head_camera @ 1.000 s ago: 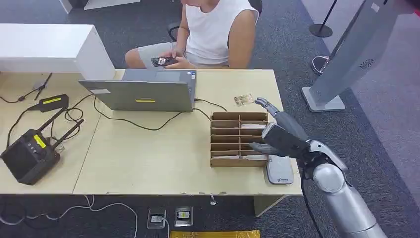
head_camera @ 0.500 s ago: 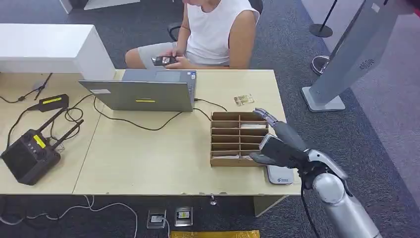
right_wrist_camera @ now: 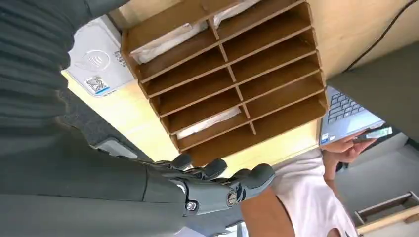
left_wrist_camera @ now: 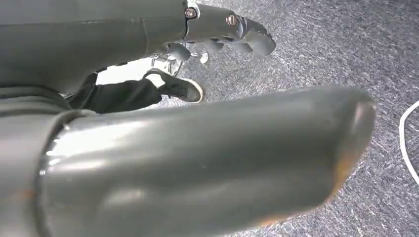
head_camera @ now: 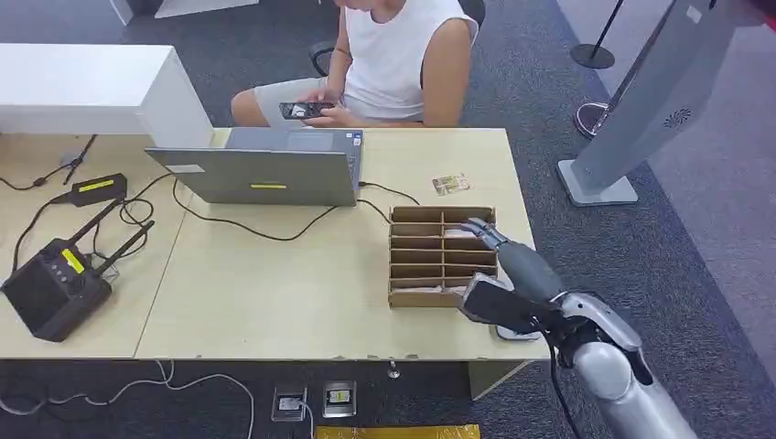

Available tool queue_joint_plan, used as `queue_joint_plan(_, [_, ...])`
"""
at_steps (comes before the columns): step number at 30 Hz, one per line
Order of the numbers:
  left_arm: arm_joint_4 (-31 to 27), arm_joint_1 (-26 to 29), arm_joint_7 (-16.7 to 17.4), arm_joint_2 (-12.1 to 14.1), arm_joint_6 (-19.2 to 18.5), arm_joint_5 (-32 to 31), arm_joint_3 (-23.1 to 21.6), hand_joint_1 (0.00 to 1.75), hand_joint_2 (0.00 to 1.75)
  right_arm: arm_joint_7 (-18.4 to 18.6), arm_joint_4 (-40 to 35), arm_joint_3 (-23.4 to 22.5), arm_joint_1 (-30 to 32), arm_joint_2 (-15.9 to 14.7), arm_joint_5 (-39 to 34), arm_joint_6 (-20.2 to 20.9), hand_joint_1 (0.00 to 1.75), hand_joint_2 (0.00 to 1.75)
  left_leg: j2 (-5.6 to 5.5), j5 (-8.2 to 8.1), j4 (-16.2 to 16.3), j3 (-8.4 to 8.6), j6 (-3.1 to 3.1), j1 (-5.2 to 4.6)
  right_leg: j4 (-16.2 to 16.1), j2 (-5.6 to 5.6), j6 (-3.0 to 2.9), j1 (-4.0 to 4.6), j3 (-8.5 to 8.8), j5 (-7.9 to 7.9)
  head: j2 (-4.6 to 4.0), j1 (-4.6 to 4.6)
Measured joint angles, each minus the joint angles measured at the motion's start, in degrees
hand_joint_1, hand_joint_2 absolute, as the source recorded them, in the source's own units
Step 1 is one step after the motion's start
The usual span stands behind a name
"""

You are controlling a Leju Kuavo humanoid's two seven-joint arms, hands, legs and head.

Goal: Pass the card to the sensor for recognition and then transmit it.

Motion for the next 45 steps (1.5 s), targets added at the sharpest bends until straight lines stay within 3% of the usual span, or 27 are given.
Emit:
queue_joint_plan(15, [0.0,-0.01,0.17,0.11,-0.22,-0.31,0.17,0.0,0.0,6.75,-7.72,2.36,4.68,-2.52,14.49,1.33,0.0,1.75,0.0,-0.03,0.0,0.0,-0.04,0.0,0.0,0.0,-0.01,0.0,0.0,-0.01,0.0,0.0])
queue_joint_plan(26, [0.0,-0.02,0.37,0.11,-0.22,-0.24,0.46,0.0,0.0,8.03,-10.18,4.02,5.99,-3.37,17.41,0.77,0.0,1.75,0.0,-0.04,0.0,0.01,-0.06,0.0,0.0,0.0,-0.01,0.0,0.0,-0.01,0.0,0.0])
queue_joint_plan(34, [0.0,-0.02,1.36,-0.02,0.0,-0.44,0.83,0.0,0.0,12.28,-10.16,5.73,7.87,-3.28,22.71,-5.29,0.0,1.75,0.0,-0.07,-0.01,0.0,-0.1,0.01,0.0,0.0,-0.05,0.0,0.0,-0.04,0.0,0.0])
queue_joint_plan(41, [0.0,-0.02,1.55,-0.35,0.28,-0.96,1.44,0.0,0.0,13.79,-8.07,6.54,8.57,-2.85,21.88,-11.23,0.0,1.75,0.0,-0.08,-0.01,0.0,-0.11,0.01,0.0,0.01,-0.05,0.0,0.0,-0.04,0.0,0.0])
queue_joint_plan(45, [0.0,-0.02,2.06,-0.66,0.61,-1.16,1.55,0.0,0.0,13.83,-4.02,6.41,8.51,-1.91,20.81,-16.61,0.0,1.75,0.0,-0.08,-0.01,0.0,-0.11,0.01,0.0,0.01,-0.05,0.0,0.01,-0.04,0.0,0.02])
